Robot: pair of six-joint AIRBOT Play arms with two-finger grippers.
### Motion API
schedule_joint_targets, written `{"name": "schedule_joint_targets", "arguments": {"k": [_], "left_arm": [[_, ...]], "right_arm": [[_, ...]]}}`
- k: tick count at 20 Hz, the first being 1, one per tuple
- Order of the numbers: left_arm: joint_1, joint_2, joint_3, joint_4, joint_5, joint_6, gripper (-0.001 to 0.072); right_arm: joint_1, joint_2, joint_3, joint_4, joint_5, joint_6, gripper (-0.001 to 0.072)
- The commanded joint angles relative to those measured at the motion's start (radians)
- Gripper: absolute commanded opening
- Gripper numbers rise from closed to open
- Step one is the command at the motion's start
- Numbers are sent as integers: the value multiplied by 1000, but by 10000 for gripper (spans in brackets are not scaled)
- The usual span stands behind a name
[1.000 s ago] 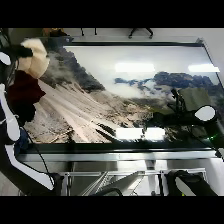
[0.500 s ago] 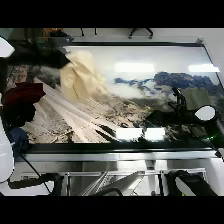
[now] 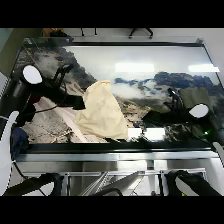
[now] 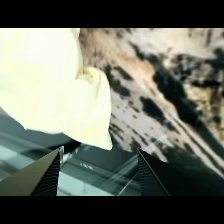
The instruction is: Fold the shirts.
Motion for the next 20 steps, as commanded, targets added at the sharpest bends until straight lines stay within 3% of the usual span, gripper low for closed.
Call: {"name": "schedule_joint_targets", "arguments": {"k": [1, 5, 9, 11, 12, 13, 14, 15, 20], "left_arm": [[90, 76, -278, 17, 119, -12, 695], [128, 82, -535, -124, 208, 67, 695], [71, 20, -639, -169, 362, 85, 694], [26, -25, -629, -204, 437, 105, 694], [9, -47, -611, -223, 464, 109, 692], [-5, -68, -581, -240, 471, 109, 556], [-14, -86, -539, -243, 454, 109, 303], [-20, -96, -493, -243, 427, 109, 33], [-23, 22, -222, -244, 279, 93, 9]], "right_arm": [[146, -148, 0, 5, -65, -26, 522], [279, -350, 1, 10, -203, -40, 522], [285, -429, 18, 169, -209, -199, 519], [285, -429, 33, 230, -210, -248, 433], [285, -430, 40, 235, -209, -248, 433], [285, -429, 45, 235, -208, -248, 418], [285, -428, 54, 235, -201, -249, 188], [285, -424, 68, 235, -190, -254, 24], [223, -304, 322, 233, -19, -286, 21]]}}
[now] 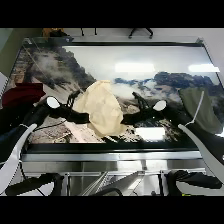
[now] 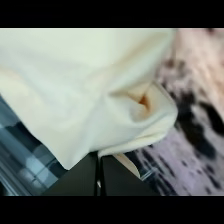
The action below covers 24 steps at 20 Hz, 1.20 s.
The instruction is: Fold the shirts.
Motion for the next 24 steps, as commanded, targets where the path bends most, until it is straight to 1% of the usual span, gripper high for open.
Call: {"name": "schedule_joint_targets", "arguments": {"k": [1, 3, 5, 8, 10, 12, 15, 16, 18, 21, 22, 23, 24], "left_arm": [[-6, 117, 229, -12, -111, -26, 9], [-6, 247, 451, -13, -175, -86, 9], [-6, 357, 678, -13, -197, -131, 9], [-6, 477, 959, -8, -149, -153, 11], [-6, 515, 1045, 0, -146, -154, 11], [-6, 518, 1036, 2, -159, -157, 12], [-6, 447, 887, 83, -168, -182, 12], [-2, 403, 827, 96, -164, -181, 13], [20, 280, 700, 103, -158, -153, 12], [77, 37, 539, 101, -110, -77, 13], [93, -48, 508, 97, -93, -35, 14], [113, -137, 492, 94, -95, -28, 17], [134, -210, 495, 95, -115, -29, 34]], "right_arm": [[-78, 103, 257, 12, 167, -20, 21], [-150, 182, 501, 12, 245, -21, 22], [-214, 252, 747, -2, 261, -25, 21], [-272, 295, 1047, -115, 262, -26, 21], [-279, 287, 1147, -177, 261, -23, 22], [-279, 261, 1156, -206, 260, -23, 22], [-276, 129, 1122, -193, 267, -32, 23], [-276, 61, 1102, -190, 269, -39, 23], [-266, -95, 1047, -166, 270, -39, 23], [-219, -366, 995, -164, 269, -90, 23], [-203, -461, 995, -165, 269, -94, 41], [-200, -532, 996, -164, 270, -93, 213], [-206, -583, 996, -165, 278, -73, 426]]}}
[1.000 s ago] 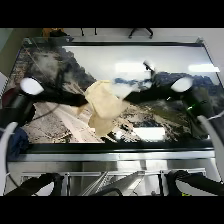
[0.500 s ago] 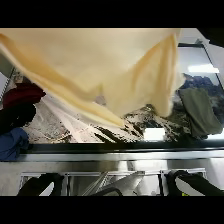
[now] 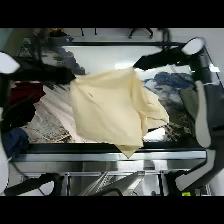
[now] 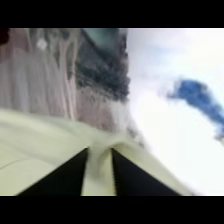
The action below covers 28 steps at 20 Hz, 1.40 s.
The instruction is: Fold the shirts.
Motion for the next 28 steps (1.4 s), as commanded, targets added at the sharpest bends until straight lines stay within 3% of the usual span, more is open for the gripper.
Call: {"name": "schedule_joint_targets", "arguments": {"k": [1, 2, 5, 8, 13, 17, 18, 19, 23, 27, 28], "left_arm": [[80, -275, -44, -5, -46, 50, 469], [112, -328, -5, -3, -106, 39, 675], [230, -397, 105, -4, -306, 36, 676], [309, -334, 12, -2, -368, 25, 675], [354, -105, -458, 5, -256, 74, 674], [351, 39, -762, 5, -158, 84, 673], [351, 63, -808, 4, -137, 84, 673], [346, 79, -842, 5, -119, 84, 672], [281, 89, -912, 3, -28, 84, 663], [189, 89, -906, 2, 88, 72, 663], [177, 89, -906, 3, 112, 65, 606]], "right_arm": [[-3, -216, -13, 5, 34, 31, 446], [-34, -211, -12, -6, 60, 59, 446], [-190, -123, -11, -16, 184, 118, 446], [-368, -26, -50, -76, 319, 164, 447], [-587, 182, -466, -98, 312, 139, 447], [-644, 358, -858, -137, 241, 113, 450], [-640, 396, -945, -133, 206, 113, 543], [-627, 427, -1019, -130, 169, 105, 663], [-548, 454, -1173, -130, 26, 83, 668], [-434, 380, -1192, -107, -76, 83, 667], [-407, 358, -1192, -85, -101, 75, 665]]}}
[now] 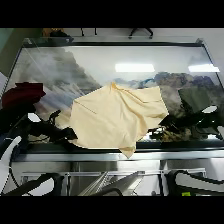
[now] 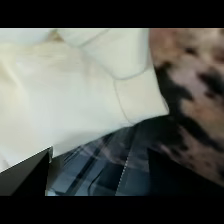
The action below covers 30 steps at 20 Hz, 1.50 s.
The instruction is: Fold the shirts.
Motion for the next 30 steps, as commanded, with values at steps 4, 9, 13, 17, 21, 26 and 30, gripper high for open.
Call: {"name": "schedule_joint_targets", "arguments": {"k": [4, 9, 13, 17, 21, 26, 30], "left_arm": [[-55, 3, -11, -3, 188, -14, 53], [-55, 55, 140, -101, 130, 17, 13], [-15, 251, 610, -116, -2, 1, 13], [118, 373, 1191, -128, -20, -38, 13], [208, 414, 1556, -130, 15, -37, 12], [303, 512, 1389, -126, 83, 16, 13], [285, 473, 1141, -183, 71, 74, 13]], "right_arm": [[111, -92, -16, 201, -156, -119, 414], [106, -51, 156, 348, 28, -173, 23], [5, 48, 646, 480, 262, -98, 23], [-134, 64, 1262, 606, 310, -45, 22], [-145, 166, 1458, 600, 108, -98, 22], [-145, 212, 1441, 504, 59, -123, 21], [-119, 144, 1155, 727, 184, -175, 22]]}}
